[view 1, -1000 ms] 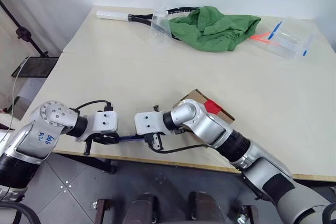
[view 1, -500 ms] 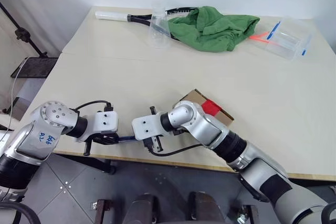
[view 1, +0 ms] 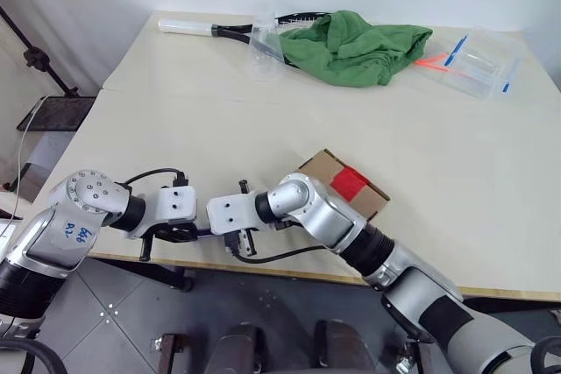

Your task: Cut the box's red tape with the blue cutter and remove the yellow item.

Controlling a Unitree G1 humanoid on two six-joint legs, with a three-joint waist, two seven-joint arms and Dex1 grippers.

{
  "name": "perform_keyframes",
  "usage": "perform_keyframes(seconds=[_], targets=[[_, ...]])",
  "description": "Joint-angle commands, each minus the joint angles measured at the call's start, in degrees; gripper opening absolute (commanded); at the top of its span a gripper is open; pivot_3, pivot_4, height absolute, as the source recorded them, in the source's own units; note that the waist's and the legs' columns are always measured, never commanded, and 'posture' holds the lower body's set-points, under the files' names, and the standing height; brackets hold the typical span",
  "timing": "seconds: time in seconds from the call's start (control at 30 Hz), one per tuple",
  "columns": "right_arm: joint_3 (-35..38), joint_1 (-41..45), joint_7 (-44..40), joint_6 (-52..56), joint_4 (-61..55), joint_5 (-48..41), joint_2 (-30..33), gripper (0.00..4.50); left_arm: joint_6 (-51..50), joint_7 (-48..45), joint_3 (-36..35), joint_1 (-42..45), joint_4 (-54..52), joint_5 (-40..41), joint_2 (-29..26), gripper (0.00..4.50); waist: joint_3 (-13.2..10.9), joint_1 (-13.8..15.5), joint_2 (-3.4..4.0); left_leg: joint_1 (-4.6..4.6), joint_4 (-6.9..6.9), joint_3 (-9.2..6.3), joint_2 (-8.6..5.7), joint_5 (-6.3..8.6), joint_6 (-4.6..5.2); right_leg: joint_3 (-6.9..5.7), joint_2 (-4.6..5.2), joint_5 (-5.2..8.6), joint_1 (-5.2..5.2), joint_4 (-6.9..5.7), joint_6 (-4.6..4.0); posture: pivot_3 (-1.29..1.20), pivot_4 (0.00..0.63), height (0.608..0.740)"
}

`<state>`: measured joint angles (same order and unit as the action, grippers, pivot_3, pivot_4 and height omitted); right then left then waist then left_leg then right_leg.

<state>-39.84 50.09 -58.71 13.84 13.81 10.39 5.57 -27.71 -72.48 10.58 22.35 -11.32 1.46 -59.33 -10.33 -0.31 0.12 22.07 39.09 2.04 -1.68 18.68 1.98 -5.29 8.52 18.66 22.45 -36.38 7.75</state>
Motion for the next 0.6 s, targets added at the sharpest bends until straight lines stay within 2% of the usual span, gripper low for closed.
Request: perform_keyframes(seconds=[0.03, 0.4, 0.47, 0.57, 0.6], targets=[[-0.44, -0.08, 0.39, 0.46, 1.27, 0.51, -2.01, 0.01, -0.38, -0.2, 2.57, -0.48, -0.93, -0.21, 1.2, 0.38, 0.0, 0.0, 0.0, -0.01, 0.0, 0.0, 0.0, 0.0, 0.0, 0.01, 0.0, 0.0, 0.01, -0.04, 0.0, 0.0, 0.15, 0.74], [3.99, 0.34, 0.13, 3.35, -1.18, -2.71, -2.64, 0.01, -1.13, 0.96, 1.77, -0.52, -0.5, -0.06, 2.0, 0.38, 0.0, 0.11, 0.0, 0.0, 0.0, -0.11, -0.09, 0.0, 0.0, 0.12, 0.01, 0.0, 0.01, -0.11, 0.0, 0.0, 0.15, 0.74], [8.0, 0.52, -1.24, 7.58, -6.06, -6.18, -0.87, 0.01, -1.49, 1.51, 0.62, -1.07, -0.96, 0.49, 1.95, 0.38, -0.01, 0.21, 0.0, 0.02, 0.0, -0.13, -0.1, 0.0, 0.0, 0.13, 0.01, 0.0, 0.02, -0.11, 0.0, 0.0, 0.15, 0.74], [15.57, 0.17, -7.36, 20.56, -17.65, -13.98, 7.47, 0.01, -1.58, 4.39, -4.06, -2.71, -1.34, 2.18, 2.63, 0.38, -0.02, 0.42, 0.01, 0.1, 0.02, -0.25, -0.13, 0.0, 0.01, 0.15, 0.03, 0.0, 0.02, -0.06, -0.01, 0.0, 0.15, 0.74], [16.75, 0.45, -9.06, 25.16, -20.29, -15.7, 10.54, 0.17, -1.17, 5.2, -5.35, -3.07, -1.19, 2.57, 2.92, 0.38, -0.02, 0.49, 0.01, 0.13, 0.04, -0.39, -0.15, 0.0, 0.01, 0.17, 0.03, -0.02, -0.01, -0.06, -0.04, 0.0, 0.15, 0.74]])
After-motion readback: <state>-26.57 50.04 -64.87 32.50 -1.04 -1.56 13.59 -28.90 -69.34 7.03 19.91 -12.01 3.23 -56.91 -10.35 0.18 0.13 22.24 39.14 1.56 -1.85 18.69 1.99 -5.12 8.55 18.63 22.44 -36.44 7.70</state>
